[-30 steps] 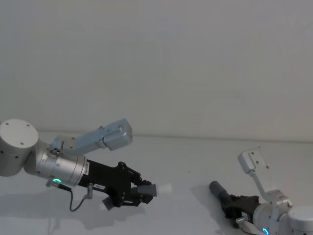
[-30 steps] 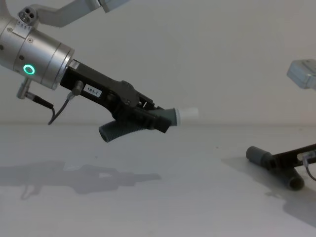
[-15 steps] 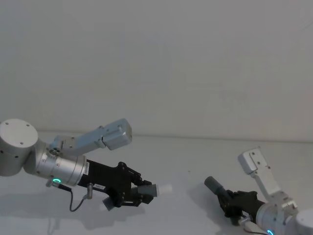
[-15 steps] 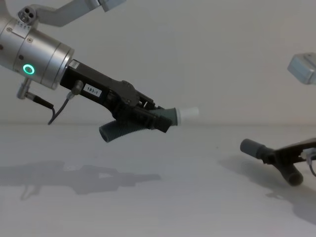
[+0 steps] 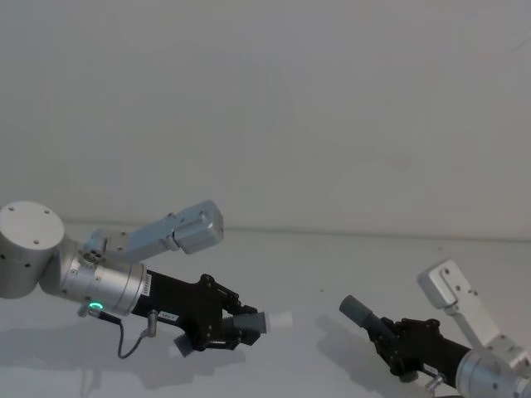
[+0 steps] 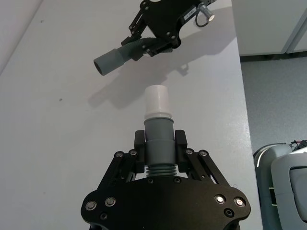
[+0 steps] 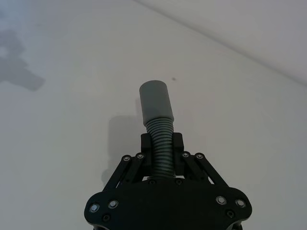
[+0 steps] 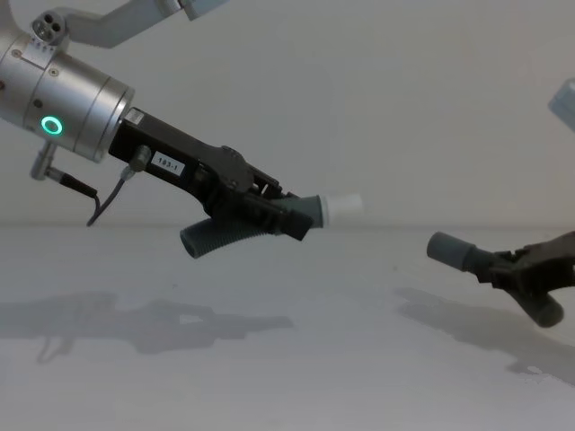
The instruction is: Use both hands to pick up one end of the pipe from the table, align the ends, and insert them.
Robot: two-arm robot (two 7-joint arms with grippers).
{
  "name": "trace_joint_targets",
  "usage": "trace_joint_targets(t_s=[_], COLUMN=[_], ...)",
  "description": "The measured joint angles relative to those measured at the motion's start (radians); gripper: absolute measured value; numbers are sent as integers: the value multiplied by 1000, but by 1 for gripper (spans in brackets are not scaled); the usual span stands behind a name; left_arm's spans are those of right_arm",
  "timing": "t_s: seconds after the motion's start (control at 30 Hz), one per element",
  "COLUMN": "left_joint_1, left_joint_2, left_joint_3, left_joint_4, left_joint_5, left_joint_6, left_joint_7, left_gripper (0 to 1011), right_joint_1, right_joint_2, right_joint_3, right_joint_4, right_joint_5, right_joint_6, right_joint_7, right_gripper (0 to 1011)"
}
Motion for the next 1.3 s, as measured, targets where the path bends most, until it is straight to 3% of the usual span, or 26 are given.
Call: trace_joint_targets(t_s=[0.6, 0.7, 1.1, 1.3], left_joint_1=[0, 0, 0, 0], left_joint_2=[0, 0, 0, 0], left_joint_3=[0, 0, 0, 0], left_joint_4=[0, 0, 0, 0], left_joint_5=[-1, -1, -1, -1], left_joint_6=[0, 0, 0, 0], left_joint_7=[-1, -1, -1, -1], left_gripper=[327, 327, 327, 327], right_joint_1=[-14, -12, 22, 43], right_joint_2=[128, 140, 189, 201], right_joint_3=[-27, -30, -57, -66], right_joint_4=[18, 25, 72, 85], right_joint_5=[39, 42, 65, 77], right_joint_6=[-320, -362, -616, -697], right_joint_7=[230, 256, 409, 458], right_gripper=[226, 226, 226, 226])
